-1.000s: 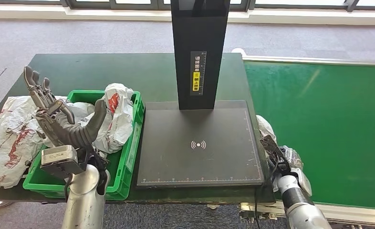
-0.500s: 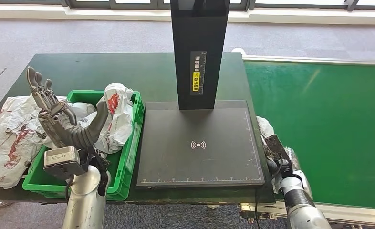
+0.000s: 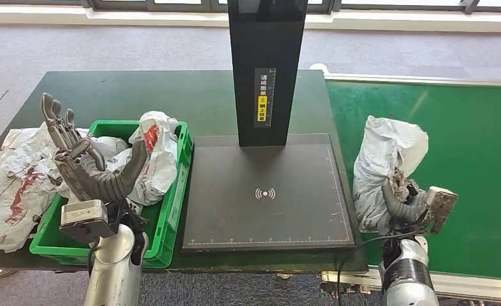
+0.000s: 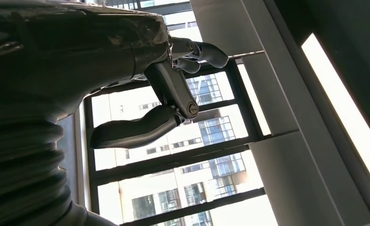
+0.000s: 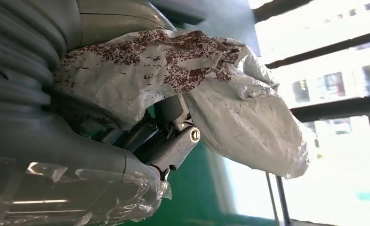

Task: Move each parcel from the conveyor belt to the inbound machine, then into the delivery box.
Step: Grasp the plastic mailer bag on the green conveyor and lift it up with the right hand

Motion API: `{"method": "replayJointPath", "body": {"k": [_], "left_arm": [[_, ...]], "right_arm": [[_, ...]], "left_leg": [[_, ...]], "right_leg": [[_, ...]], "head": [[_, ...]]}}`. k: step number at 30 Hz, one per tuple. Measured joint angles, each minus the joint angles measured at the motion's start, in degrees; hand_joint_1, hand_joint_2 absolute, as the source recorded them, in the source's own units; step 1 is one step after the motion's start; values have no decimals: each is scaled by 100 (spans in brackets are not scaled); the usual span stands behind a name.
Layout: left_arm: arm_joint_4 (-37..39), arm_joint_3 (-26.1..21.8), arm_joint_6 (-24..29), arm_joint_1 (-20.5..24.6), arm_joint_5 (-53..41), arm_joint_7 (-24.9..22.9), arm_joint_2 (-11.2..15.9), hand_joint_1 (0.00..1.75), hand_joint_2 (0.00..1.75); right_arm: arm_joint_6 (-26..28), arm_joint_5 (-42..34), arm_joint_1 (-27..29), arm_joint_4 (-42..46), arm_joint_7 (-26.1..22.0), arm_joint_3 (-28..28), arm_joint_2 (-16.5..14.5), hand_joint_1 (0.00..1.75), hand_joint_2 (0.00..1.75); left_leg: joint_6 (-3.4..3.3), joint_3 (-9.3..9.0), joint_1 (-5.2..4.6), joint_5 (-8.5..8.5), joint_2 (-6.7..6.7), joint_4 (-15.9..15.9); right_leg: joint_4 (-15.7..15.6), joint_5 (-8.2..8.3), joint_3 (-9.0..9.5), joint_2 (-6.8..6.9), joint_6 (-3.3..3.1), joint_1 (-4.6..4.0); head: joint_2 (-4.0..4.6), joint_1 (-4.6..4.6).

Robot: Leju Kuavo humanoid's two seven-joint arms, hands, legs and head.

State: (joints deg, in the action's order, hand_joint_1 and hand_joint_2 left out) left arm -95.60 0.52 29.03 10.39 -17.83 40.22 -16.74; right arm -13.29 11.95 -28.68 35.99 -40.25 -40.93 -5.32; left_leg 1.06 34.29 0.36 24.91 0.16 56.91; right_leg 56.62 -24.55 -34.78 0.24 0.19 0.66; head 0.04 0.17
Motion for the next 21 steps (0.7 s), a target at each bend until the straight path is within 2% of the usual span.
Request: {"method": "replayJointPath", "body": {"k": [4,9,15,18,21], "left_arm": [[2,-1,-52,0,-28,0,0,0,175],[1,-12,-99,-2,-81,0,0,0,175],[3,-37,-192,-4,-76,0,0,0,175],[7,-40,-211,-2,-66,0,0,0,175],[8,-45,-214,-3,-66,0,0,0,175]], "right_arm": [[72,-342,124,565,2,111,-141,175,175],[88,-716,273,1078,5,516,-259,175,175],[-679,-861,406,1436,262,1382,-450,175,175],[-764,-811,431,1482,306,1891,-599,175,175],[-760,-819,447,1515,309,2168,-670,175,175]], "left_leg": [[-1,0,0,0,0,0],[0,-3,0,-1,0,1],[1,-9,0,-1,-13,-1],[2,-15,1,-1,-16,-2],[3,-13,4,-3,-2,-2]], "right_leg": [[0,0,2,1,0,1],[0,1,5,1,1,1],[1,2,5,-13,0,-3],[1,1,5,-16,-2,-4],[1,-2,9,2,-4,-5]], "head": [[0,0],[-1,0],[-1,0],[0,-1],[0,0]]}}
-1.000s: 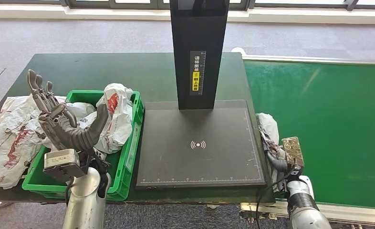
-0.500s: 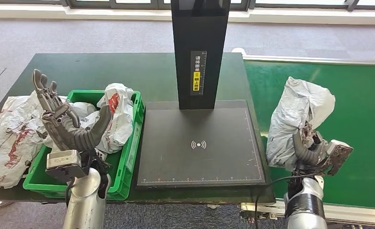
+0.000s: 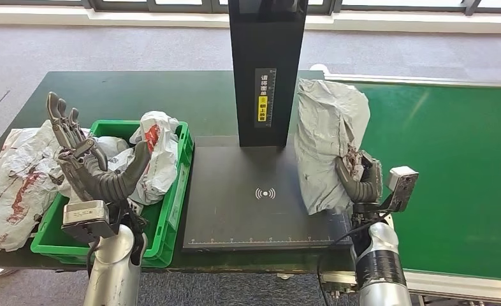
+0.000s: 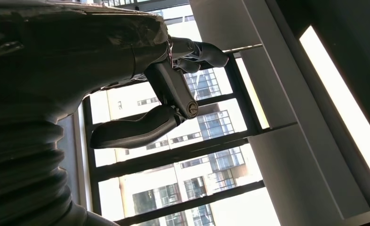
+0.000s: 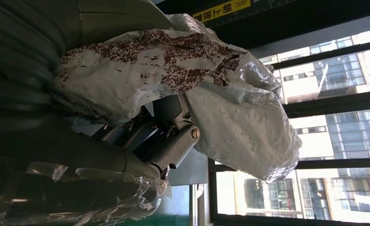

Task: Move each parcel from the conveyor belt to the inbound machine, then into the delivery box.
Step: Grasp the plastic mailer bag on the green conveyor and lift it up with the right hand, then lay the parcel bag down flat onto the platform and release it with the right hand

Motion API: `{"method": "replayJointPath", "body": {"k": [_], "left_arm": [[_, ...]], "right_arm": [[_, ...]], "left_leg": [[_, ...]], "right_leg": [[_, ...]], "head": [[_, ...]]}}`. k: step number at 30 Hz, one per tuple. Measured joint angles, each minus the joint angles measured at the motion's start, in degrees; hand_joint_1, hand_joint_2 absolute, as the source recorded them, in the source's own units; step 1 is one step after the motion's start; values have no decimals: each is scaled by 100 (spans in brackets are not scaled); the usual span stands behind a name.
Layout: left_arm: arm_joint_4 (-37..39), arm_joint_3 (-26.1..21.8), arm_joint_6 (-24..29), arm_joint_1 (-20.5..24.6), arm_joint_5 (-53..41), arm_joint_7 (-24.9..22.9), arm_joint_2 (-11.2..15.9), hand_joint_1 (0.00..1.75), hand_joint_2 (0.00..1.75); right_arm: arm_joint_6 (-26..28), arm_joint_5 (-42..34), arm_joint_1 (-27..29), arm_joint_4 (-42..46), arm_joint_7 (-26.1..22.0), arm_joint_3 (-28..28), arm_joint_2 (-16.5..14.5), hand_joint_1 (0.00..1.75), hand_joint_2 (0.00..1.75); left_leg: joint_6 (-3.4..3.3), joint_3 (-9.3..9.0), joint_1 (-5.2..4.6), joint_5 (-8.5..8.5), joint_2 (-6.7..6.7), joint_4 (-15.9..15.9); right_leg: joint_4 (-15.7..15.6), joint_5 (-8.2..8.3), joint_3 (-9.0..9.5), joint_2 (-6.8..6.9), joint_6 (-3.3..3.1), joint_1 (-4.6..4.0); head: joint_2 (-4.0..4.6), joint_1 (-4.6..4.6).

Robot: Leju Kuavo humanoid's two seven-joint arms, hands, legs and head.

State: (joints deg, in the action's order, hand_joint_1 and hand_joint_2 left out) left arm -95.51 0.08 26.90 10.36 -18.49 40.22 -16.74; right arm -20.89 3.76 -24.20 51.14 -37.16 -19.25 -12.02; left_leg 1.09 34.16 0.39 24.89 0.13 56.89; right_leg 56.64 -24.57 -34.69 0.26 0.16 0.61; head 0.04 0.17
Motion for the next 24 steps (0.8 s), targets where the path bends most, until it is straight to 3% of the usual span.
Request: {"method": "replayJointPath", "body": {"k": [5,10,14,15,19,22,24], "left_arm": [[23,-10,-25,3,4,0,0,0,175],[116,-10,-71,16,5,0,0,0,175],[225,6,-140,32,-25,0,0,0,175],[260,27,-154,40,-31,0,-1,0,175],[440,211,-169,75,-74,-2,-2,0,175],[570,345,-211,96,-79,-39,-2,0,175],[695,448,-309,112,-46,-80,-2,0,175]], "right_arm": [[-251,154,9,16,145,476,-97,175,175],[-345,270,8,11,220,1425,-407,170,175],[-410,153,-18,-42,339,1929,-589,0,175],[-353,136,-41,-85,369,2037,-613,0,175],[287,190,-207,-426,362,2387,-645,0,0],[1059,486,-316,-694,332,2545,-641,0,0],[2038,907,-363,-867,337,2655,-632,0,0]], "left_leg": [[0,0,0,1,-14,0],[1,-4,0,1,-23,0],[4,-4,1,0,-23,-1],[5,-4,1,0,-24,-1],[4,-3,1,-1,-19,0],[4,-4,0,-1,-18,1],[3,-3,0,-1,-15,2]], "right_leg": [[0,2,0,-15,1,3],[0,1,-3,-25,0,-3],[0,1,-4,-26,-2,-8],[0,0,-4,-26,-2,-7],[0,1,-3,-21,-1,-1],[-1,2,-3,-22,0,2],[-1,2,-2,-18,1,3]], "head": [[1,2],[1,0],[1,0],[1,0],[0,0],[0,0],[0,0]]}}
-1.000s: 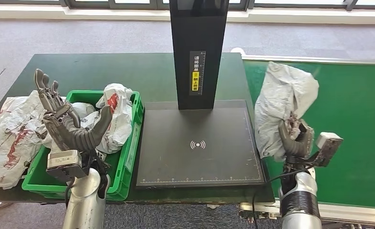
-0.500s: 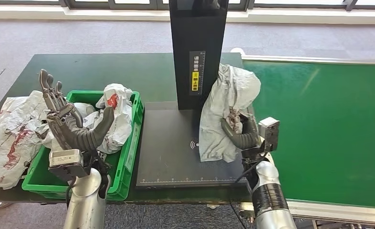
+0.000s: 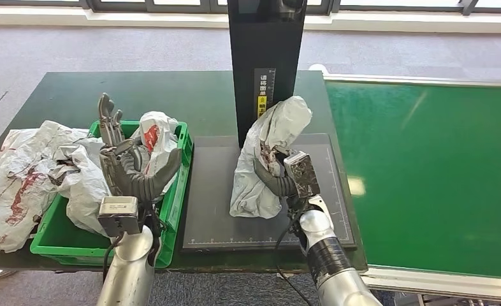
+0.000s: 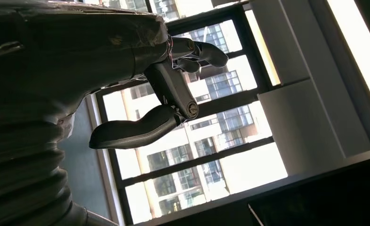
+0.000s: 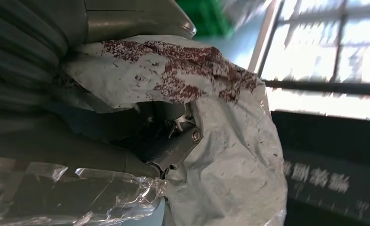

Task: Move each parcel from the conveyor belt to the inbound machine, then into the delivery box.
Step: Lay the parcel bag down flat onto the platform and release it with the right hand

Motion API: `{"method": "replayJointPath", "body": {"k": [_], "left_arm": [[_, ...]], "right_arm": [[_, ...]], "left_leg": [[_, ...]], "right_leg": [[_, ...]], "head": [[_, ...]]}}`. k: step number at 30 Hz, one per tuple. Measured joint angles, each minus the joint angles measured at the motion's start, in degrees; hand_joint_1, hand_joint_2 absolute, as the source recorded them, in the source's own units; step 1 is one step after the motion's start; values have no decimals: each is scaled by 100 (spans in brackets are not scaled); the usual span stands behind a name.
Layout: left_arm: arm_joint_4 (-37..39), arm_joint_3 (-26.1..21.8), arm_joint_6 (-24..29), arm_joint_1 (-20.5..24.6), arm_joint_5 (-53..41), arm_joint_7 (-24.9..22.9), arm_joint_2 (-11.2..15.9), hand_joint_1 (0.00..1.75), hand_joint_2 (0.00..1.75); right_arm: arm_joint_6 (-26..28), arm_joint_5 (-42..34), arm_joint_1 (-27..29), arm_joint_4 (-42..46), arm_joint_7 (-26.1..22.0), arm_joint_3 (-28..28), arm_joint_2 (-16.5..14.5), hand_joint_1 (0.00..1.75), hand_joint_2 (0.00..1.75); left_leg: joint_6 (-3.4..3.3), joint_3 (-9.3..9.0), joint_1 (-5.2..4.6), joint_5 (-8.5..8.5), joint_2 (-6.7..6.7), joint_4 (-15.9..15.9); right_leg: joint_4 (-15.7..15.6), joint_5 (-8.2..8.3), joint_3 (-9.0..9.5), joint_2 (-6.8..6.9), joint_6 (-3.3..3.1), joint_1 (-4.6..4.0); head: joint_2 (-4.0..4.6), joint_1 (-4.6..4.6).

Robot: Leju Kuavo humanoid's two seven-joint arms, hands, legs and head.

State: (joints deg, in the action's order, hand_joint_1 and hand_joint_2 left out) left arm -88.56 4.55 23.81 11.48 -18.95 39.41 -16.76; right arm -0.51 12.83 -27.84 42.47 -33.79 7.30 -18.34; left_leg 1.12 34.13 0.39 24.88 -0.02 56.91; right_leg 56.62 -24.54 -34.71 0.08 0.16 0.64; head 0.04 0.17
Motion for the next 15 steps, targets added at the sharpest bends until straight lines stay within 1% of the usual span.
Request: {"method": "replayJointPath", "body": {"k": [2,3,5,10,15], "left_arm": [[171,120,-109,20,35,-25,-2,0,175],[268,181,-148,35,42,-27,-4,0,175],[478,306,-234,71,46,-45,-9,0,175],[1111,625,-675,200,-38,-260,-29,0,175],[1687,836,-898,319,-228,-387,-51,0,175]], "right_arm": [[948,417,-38,-147,27,104,16,0,0],[1282,570,-56,-207,46,148,25,0,0],[1727,796,-78,-303,90,210,39,0,0],[2530,1200,-5,-279,122,229,64,0,0],[2784,1371,205,24,78,229,93,0,0]], "left_leg": [[-1,1,0,0,3,0],[-1,0,0,0,2,1],[-2,0,-1,1,0,1],[-2,0,-1,2,1,2],[1,-3,-1,5,-12,2]], "right_leg": [[0,0,0,3,0,0],[0,0,0,1,0,0],[0,0,-1,-3,1,1],[-1,0,-2,0,1,0],[-1,0,-6,-13,0,0]], "head": [[-1,1],[-1,1],[-1,0],[-1,0],[-1,-1]]}}
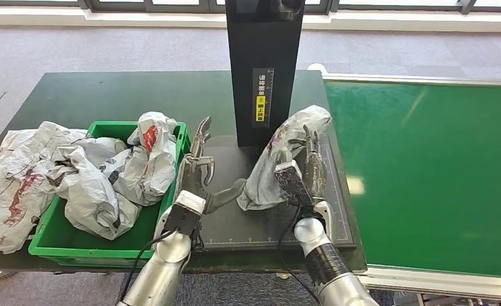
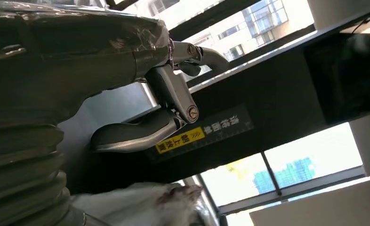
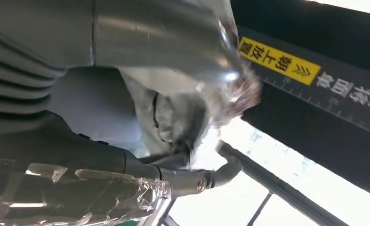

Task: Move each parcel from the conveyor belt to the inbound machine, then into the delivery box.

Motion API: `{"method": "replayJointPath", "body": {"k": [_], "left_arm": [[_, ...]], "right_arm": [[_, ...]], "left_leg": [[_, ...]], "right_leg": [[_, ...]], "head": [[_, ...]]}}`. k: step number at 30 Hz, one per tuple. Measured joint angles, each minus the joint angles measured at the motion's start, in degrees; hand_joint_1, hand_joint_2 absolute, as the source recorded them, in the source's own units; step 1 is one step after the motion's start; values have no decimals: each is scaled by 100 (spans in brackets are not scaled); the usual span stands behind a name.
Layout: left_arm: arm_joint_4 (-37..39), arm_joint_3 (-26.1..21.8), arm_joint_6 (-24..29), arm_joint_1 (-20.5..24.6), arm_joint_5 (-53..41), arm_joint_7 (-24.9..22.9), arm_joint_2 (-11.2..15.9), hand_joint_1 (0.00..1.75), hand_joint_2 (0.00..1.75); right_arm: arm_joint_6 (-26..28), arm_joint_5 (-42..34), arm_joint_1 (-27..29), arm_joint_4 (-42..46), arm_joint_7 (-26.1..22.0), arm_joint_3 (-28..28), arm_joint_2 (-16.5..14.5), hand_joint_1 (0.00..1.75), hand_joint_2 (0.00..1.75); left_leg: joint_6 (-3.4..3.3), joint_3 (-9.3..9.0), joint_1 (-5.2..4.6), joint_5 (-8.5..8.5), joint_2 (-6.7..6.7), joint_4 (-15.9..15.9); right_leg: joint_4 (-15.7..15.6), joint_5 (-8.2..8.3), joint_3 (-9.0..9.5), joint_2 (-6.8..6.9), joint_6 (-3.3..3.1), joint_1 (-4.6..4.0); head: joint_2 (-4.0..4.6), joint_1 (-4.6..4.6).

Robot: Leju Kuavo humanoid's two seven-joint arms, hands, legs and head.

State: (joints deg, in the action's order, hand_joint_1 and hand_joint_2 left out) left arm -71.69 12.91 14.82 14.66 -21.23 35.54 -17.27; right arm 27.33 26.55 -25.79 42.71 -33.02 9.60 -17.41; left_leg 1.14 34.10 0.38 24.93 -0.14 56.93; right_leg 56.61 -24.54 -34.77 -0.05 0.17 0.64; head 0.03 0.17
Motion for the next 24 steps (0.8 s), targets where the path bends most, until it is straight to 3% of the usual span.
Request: {"method": "replayJointPath", "body": {"k": [8,13,24], "left_arm": [[392,113,-177,130,-337,-145,-32,0,175],[1796,471,-270,635,-1023,-332,-214,0,175],[2419,861,-344,973,-1119,-556,-329,0,175]], "right_arm": [[242,170,205,347,-74,0,10,0,0],[282,704,897,1801,322,0,26,0,0],[712,1078,1084,2525,53,0,23,0,0]], "left_leg": [[0,1,0,0,9,0],[-3,1,-1,3,4,0],[-3,0,0,3,5,0]], "right_leg": [[0,0,3,8,0,0],[0,0,3,4,0,2],[0,0,4,3,0,1]], "head": [[-1,1],[0,1],[1,1]]}}
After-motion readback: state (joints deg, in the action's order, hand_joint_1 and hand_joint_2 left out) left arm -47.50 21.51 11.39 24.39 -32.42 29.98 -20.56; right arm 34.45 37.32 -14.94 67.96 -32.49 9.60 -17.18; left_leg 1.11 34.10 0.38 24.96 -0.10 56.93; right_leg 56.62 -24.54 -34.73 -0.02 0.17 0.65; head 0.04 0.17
